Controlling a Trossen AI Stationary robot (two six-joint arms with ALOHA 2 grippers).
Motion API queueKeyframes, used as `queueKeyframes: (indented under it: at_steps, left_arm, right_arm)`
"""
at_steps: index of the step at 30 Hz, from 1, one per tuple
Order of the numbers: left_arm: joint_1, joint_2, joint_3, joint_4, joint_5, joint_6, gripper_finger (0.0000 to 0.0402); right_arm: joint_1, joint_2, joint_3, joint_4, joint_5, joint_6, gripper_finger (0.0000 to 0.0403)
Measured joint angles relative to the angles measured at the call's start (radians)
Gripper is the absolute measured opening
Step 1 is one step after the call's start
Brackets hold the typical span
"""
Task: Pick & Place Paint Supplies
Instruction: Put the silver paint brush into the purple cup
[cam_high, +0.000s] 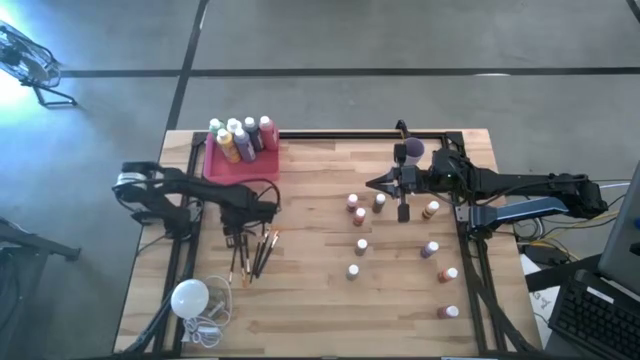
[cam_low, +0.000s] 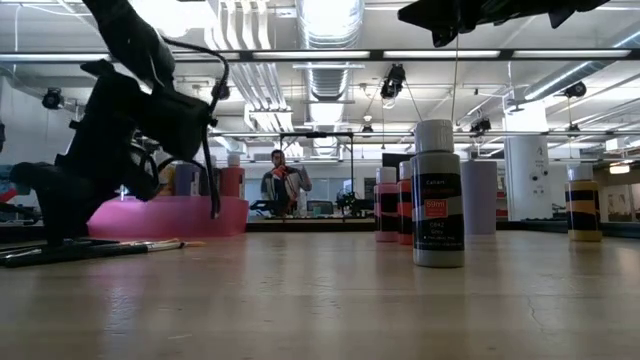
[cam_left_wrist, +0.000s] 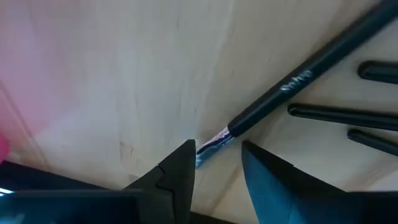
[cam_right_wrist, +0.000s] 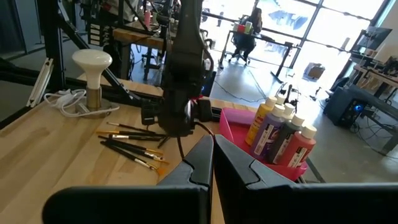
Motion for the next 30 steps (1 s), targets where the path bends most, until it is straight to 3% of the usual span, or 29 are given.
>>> queueKeyframes:
  at_steps: [10, 21, 30]
  left_arm:
    - [0.000, 0.101, 0.006, 0.014, -0.001, 0.011, 0.0124]
    - [-0.001, 0.094, 0.005, 0.021, 0.005, 0.006, 0.0013]
    - [0.000, 0.055, 0.017, 0.009, -0.002, 0.014, 0.0015]
  right_arm:
    - [0.000, 0.000, 0.000, 0.000, 0.000, 0.000, 0.0008]
    - [0.000, 0.000, 0.000, 0.000, 0.000, 0.000, 0.0008]
    - [0.000, 0.000, 0.000, 0.000, 0.000, 0.000, 0.0008]
